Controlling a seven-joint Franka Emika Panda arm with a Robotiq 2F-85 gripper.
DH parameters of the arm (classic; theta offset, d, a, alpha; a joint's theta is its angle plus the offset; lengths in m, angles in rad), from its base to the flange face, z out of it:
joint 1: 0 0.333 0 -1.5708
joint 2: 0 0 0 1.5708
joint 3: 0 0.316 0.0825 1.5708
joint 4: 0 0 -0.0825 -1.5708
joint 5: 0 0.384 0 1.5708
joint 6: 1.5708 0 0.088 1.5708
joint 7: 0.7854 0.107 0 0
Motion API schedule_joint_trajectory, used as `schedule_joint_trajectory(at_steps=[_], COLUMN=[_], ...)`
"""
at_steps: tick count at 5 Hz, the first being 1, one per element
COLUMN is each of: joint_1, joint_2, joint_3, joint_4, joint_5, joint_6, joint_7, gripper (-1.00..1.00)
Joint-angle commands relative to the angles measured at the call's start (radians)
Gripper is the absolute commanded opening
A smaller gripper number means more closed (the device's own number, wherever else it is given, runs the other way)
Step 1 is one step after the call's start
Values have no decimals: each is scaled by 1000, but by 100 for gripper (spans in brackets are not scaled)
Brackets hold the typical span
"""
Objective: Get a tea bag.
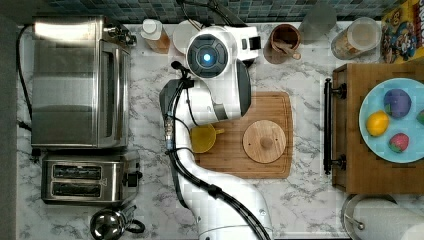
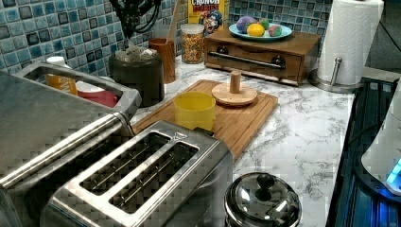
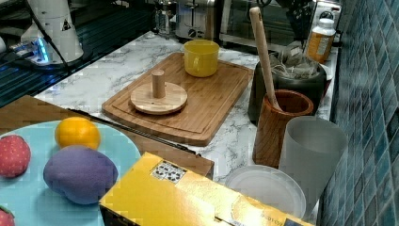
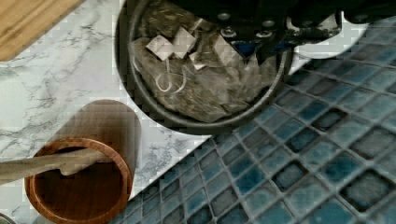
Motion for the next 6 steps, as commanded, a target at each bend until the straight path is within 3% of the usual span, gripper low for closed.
schedule_joint_trajectory(at_steps=[1, 2, 3, 4, 6], joint_1=[-12, -24, -16, -19, -60], joint_2=[-229, -209, -182, -194, -491], joint_3=[-19, 0, 11, 32, 19], joint_4=[17, 71, 49, -22, -339], joint_5=[20, 58, 68, 67, 231], joint_6=[-62, -185, -306, -399, -274], joint_7=[5, -81, -144, -189, -316], gripper=[-100, -100, -100, -100, -100])
